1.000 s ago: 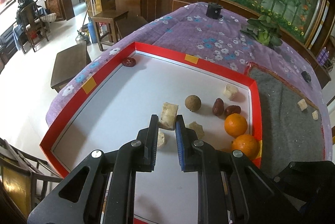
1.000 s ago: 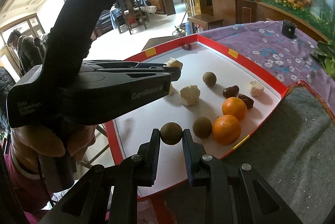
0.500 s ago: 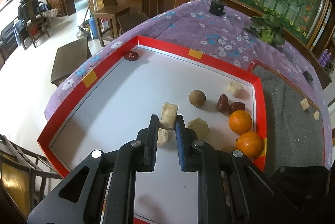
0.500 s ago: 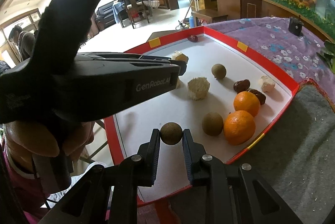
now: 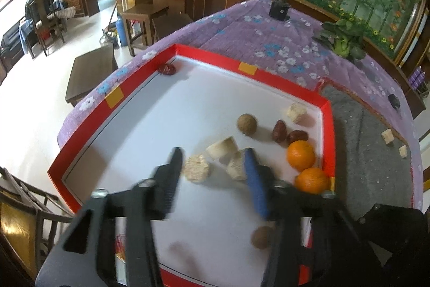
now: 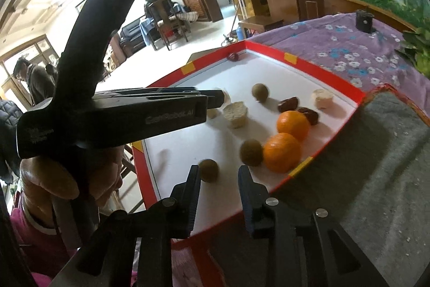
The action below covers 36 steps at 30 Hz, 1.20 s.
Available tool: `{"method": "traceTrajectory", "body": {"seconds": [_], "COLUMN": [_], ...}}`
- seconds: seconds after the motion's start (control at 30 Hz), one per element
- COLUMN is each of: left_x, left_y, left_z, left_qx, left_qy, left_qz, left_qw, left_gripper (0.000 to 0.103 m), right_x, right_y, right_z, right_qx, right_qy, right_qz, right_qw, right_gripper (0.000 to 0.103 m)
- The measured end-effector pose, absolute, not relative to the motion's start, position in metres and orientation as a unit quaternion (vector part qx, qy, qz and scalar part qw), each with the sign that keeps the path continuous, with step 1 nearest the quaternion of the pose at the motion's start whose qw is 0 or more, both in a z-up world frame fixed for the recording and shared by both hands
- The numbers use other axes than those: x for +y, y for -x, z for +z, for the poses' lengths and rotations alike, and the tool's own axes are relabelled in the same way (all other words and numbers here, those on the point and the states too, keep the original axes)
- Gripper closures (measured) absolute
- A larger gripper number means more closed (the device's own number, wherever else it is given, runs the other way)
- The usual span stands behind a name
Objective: Organize fruits
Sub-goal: 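Carry the cube and kiwi into the white tray and open both tools, then withdraw both tools from the tray back over the felt mat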
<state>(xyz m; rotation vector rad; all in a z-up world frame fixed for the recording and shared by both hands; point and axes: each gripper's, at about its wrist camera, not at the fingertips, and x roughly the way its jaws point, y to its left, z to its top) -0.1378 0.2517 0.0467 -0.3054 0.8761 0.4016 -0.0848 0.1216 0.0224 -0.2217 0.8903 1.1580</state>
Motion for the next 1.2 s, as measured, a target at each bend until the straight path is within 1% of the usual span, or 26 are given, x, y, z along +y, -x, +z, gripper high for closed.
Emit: {"method": "traceTrajectory", "body": {"seconds": [0.13, 0.3, 0.5, 0.77, 0.83, 0.97, 1.07, 1.2], "left_x": [0.24, 0.216, 0.175, 0.093, 0.074, 0.043, 0.026, 0.01], "left_y": [0.134, 0.123, 0.1, 0.051, 0.037, 0.012, -0.002, -0.022], "left_z": [0.054, 0.062, 0.065, 0.056, 0.053, 0.044, 0.041, 0.035], "left_qx": [0.415, 0.414, 0.42, 0.446, 0.454, 0.468, 0.472, 0.48], "left_qy": [0.134, 0.122, 0.104, 0.069, 0.063, 0.055, 0.049, 0.046], "left_qz": [0.186, 0.161, 0.112, 0.019, -0.001, -0.029, -0.04, -0.045], "left_qw": [0.88, 0.888, 0.894, 0.892, 0.889, 0.881, 0.879, 0.875], "left_gripper": [0.049, 0.049, 0.049, 0.049, 0.049, 0.049, 0.049, 0.049], "right_x": [0.101, 0.068, 0.019, -0.076, -0.1, -0.149, -0.17, -0.173], "right_y": [0.075, 0.064, 0.043, 0.006, -0.003, -0.032, -0.053, -0.082], "right_z": [0.029, 0.035, 0.026, 0.014, 0.013, 0.013, 0.01, 0.002], "right_qx": [0.403, 0.394, 0.406, 0.421, 0.417, 0.41, 0.41, 0.419], "right_qy": [0.082, 0.069, 0.055, 0.03, 0.027, 0.017, 0.007, 0.027], "right_qz": [0.517, 0.494, 0.439, 0.327, 0.296, 0.226, 0.198, 0.188], "right_qw": [0.751, 0.772, 0.8, 0.846, 0.859, 0.883, 0.89, 0.888], "right_gripper": [0.071, 0.07, 0.068, 0.067, 0.062, 0.06, 0.058, 0.057]}}
